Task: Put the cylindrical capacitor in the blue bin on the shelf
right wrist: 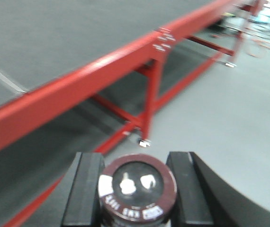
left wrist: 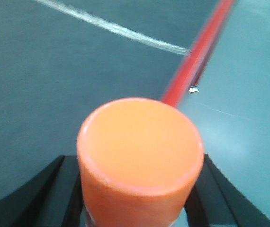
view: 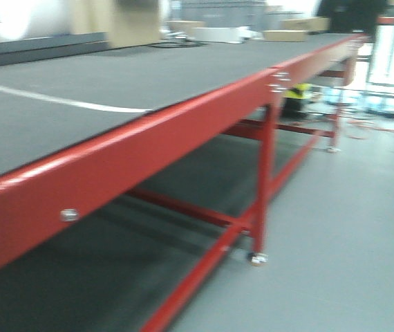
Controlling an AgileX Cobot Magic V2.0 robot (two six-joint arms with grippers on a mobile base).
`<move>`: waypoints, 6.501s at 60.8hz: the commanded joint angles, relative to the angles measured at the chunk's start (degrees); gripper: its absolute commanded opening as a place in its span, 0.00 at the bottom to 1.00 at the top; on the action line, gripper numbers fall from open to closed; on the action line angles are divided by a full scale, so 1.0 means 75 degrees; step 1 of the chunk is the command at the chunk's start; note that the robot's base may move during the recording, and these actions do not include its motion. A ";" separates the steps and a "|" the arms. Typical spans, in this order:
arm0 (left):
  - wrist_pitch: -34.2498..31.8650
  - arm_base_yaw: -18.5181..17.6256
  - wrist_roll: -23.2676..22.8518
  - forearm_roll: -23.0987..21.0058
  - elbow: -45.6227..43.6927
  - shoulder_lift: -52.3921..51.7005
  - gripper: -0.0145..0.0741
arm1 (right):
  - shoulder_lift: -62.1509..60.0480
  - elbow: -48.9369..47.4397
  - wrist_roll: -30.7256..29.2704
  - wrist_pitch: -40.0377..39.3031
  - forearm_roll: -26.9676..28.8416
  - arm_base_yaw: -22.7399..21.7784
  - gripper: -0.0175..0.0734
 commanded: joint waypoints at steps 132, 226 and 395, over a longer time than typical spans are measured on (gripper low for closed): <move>-0.0165 -0.0057 0.0015 0.0006 -0.0079 -0.0029 0.04 | -0.0069 -0.0045 -0.0040 -0.0193 -0.0021 0.0021 0.16; -0.0182 -0.0057 0.0015 0.0006 -0.0079 -0.0029 0.04 | -0.0054 -0.0045 -0.0040 -0.0193 -0.0021 0.0021 0.16; -0.0199 -0.0057 0.0015 0.0009 -0.0079 -0.0029 0.04 | -0.0054 -0.0045 -0.0040 -0.0193 -0.0021 0.0021 0.16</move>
